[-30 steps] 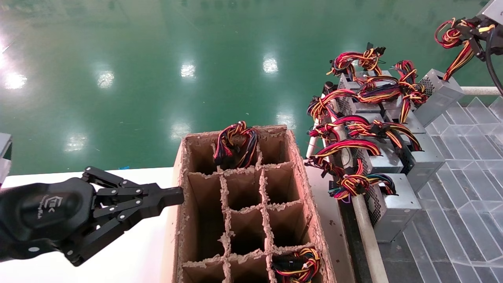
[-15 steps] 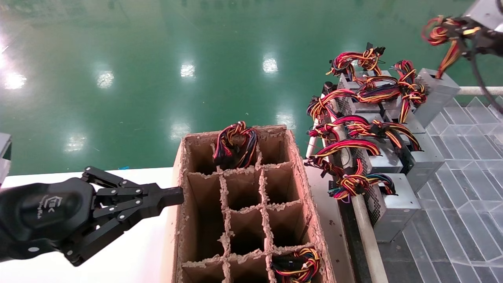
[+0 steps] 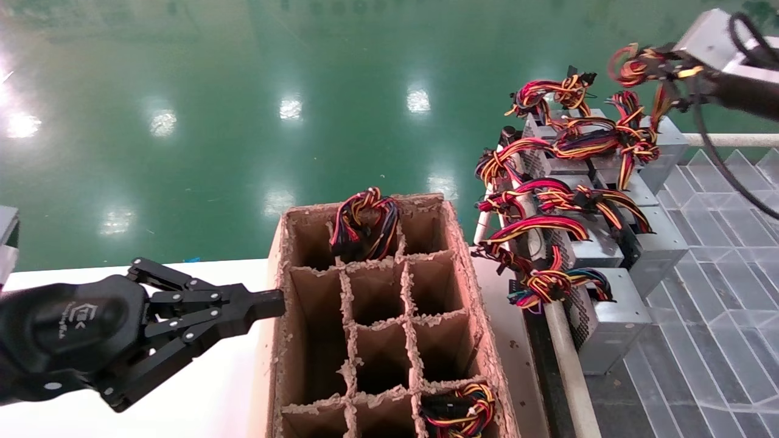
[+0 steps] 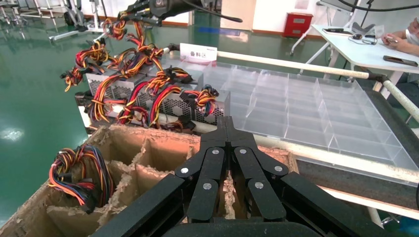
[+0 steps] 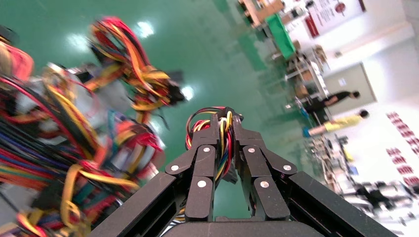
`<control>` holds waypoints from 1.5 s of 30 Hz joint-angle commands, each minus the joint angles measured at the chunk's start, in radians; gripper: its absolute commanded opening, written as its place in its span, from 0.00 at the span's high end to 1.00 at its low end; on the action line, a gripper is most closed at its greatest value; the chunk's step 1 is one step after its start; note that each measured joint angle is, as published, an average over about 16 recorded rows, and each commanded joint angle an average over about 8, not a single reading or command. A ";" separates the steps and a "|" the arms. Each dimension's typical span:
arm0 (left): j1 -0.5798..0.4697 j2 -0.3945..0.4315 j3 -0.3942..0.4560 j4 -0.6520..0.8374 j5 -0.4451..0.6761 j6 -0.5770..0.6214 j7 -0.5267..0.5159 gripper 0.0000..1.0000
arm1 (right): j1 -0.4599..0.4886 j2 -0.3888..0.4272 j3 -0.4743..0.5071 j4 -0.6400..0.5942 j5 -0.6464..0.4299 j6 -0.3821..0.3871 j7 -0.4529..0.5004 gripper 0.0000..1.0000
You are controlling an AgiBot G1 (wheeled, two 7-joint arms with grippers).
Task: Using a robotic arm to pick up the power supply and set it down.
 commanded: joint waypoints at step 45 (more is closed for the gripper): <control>0.000 0.000 0.000 0.000 0.000 0.000 0.000 1.00 | -0.052 0.068 0.063 0.129 0.129 -0.141 0.010 0.00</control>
